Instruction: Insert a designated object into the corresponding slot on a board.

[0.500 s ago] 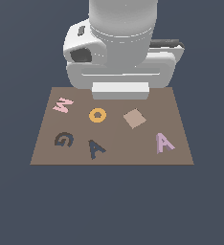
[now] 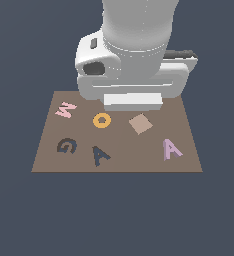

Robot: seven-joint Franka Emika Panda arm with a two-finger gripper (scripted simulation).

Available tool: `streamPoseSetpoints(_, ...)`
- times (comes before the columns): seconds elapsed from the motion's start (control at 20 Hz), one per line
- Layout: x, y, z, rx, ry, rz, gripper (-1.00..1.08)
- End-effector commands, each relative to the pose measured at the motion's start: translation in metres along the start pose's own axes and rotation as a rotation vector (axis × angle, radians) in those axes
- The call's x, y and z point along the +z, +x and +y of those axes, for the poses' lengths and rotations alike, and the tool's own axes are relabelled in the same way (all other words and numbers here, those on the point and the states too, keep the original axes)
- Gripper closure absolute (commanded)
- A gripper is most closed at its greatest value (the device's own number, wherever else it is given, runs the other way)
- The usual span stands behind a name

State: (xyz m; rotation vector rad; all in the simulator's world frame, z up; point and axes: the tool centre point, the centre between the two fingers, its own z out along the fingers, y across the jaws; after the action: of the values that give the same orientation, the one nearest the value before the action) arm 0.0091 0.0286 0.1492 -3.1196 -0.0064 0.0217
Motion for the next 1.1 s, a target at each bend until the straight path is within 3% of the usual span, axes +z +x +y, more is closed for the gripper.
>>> streamPoseSetpoints(0.0,0.007,0.006,-0.009,-0.017,-0.001,0.000,-0.92)
streamPoseSetpoints(0.7,0.074,0.057,-0.089,-0.168,-0.016,0.008,-0.92)
streamPoseSetpoints(1.05,0.094,0.071,-0.115,-0.216,-0.021,0.010,-0.92)
